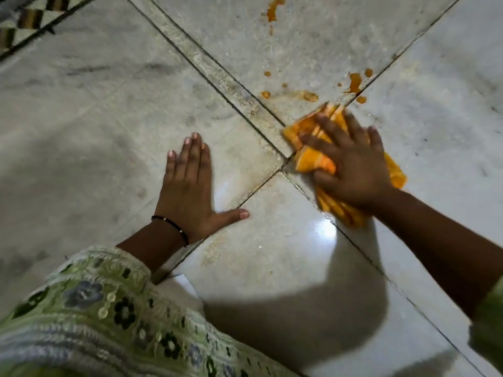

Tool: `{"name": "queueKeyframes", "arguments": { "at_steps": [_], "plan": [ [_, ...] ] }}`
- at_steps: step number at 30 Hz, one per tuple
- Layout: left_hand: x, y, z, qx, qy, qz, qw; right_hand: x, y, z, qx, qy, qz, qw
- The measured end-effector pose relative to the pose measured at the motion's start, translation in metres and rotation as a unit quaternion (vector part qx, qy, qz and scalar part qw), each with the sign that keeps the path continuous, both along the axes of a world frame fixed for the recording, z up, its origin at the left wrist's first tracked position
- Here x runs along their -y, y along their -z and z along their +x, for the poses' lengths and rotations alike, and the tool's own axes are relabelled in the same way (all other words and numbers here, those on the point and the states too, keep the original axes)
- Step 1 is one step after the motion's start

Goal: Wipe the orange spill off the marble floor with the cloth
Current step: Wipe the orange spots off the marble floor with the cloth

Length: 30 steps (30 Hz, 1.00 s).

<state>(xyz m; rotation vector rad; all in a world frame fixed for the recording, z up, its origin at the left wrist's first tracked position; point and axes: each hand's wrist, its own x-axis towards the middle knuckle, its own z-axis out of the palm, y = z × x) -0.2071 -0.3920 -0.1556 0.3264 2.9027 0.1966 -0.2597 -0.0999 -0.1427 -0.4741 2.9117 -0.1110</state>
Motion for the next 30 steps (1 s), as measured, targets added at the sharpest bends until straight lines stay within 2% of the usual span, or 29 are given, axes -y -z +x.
{"name": "queueKeyframes", "arguments": {
  "at_steps": [2,4,7,9,11,15,17,19,22,25,27,30],
  "plan": [
    [-0.002,-0.001,0.000,0.002,0.004,-0.005,1.000,0.014,0.003,-0.034,-0.008,0.115,-0.011,0.993],
    [-0.002,0.000,-0.001,0.004,0.006,-0.011,1.000,0.045,0.005,-0.056,-0.007,0.156,-0.005,0.988],
    [-0.001,0.002,-0.001,0.000,0.011,-0.013,1.000,0.073,0.007,-0.036,-0.018,0.020,-0.007,1.000],
    [-0.004,0.003,-0.004,-0.003,0.022,-0.002,1.000,0.057,0.006,-0.003,-0.034,-0.062,-0.012,0.997],
    [-0.011,0.001,-0.011,-0.014,0.042,0.019,0.999,0.022,0.008,0.020,-0.043,-0.066,0.000,0.997],
    [-0.032,-0.004,-0.036,-0.044,0.102,0.033,0.993,-0.029,0.006,-0.008,-0.029,0.087,0.024,0.996],
    [-0.041,-0.004,-0.055,-0.051,0.104,0.033,0.993,-0.024,0.006,-0.046,-0.025,0.173,0.002,0.985],
    [-0.048,0.001,-0.072,-0.053,0.086,0.029,0.994,-0.002,0.006,-0.074,-0.016,0.211,-0.001,0.977],
    [-0.054,0.007,-0.081,-0.052,0.041,0.014,0.998,0.030,0.010,-0.061,-0.031,0.098,-0.007,0.995],
    [-0.057,0.007,-0.080,-0.035,0.016,-0.006,0.999,0.015,0.010,-0.006,-0.039,0.000,-0.014,0.999],
    [-0.058,0.004,-0.081,-0.022,0.009,-0.005,1.000,-0.020,0.006,0.012,-0.025,0.027,-0.003,0.999],
    [-0.058,0.002,-0.082,-0.005,0.004,-0.011,1.000,-0.053,0.004,-0.019,-0.007,0.164,0.020,0.986]
  ]
}}
